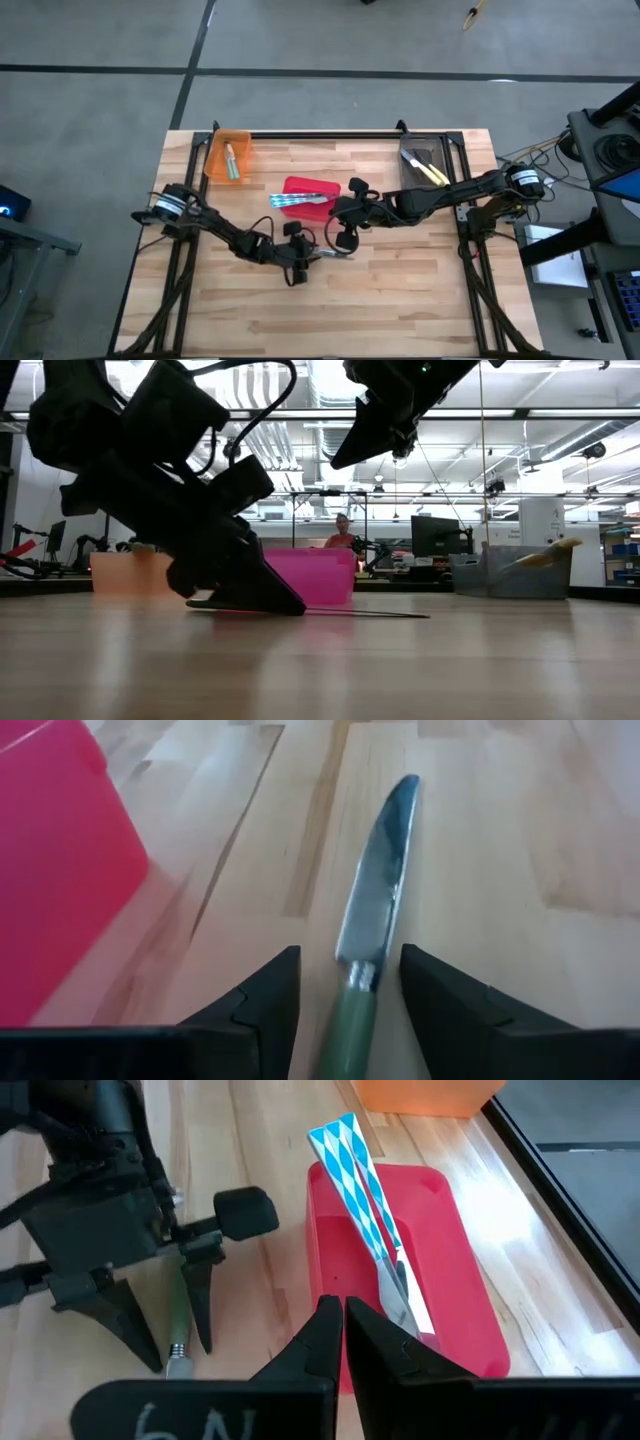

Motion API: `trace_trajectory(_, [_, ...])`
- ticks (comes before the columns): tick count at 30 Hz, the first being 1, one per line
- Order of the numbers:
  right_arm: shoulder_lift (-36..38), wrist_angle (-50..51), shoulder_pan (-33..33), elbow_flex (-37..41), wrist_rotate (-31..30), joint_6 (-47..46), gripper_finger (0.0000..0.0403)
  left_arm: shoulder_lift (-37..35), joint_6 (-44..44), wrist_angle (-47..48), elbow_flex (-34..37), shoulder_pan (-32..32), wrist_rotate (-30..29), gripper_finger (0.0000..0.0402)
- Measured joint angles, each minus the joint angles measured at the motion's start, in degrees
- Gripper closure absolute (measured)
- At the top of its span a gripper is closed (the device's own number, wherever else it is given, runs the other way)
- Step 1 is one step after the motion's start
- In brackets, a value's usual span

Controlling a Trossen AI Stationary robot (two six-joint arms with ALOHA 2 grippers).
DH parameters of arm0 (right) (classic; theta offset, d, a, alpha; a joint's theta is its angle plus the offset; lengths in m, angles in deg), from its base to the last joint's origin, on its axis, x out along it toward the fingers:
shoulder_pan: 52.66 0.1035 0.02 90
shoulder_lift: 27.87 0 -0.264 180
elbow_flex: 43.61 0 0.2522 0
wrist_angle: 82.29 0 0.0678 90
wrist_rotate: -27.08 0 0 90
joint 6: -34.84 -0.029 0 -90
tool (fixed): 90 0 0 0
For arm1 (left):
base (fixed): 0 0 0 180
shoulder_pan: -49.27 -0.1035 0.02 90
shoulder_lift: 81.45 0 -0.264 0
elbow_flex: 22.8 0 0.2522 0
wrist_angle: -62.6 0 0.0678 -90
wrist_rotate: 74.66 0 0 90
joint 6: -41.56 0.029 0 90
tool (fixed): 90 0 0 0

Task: Sort silverware by color (type)
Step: Put the green table knife into the orange bin

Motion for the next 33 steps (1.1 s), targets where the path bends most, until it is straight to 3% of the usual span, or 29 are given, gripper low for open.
trace_trajectory(16, [0.0,0.0,0.0,0.3,0.0,-2.1,0.0394,-2.8,-0.5,1.2,3.3,0.2,3.2,0.0292])
trace_trajectory(23, [0.0,0.0,0.2,0.4,0.2,-2.7,0.0394,-2.7,-0.9,1.9,3.2,1.3,3.2,0.037])
trace_trajectory(33, [0.0,0.3,0.3,0.8,0.2,-2.1,0.0394,-4.3,-2.5,2.9,3.5,4.2,-0.5,0.0374])
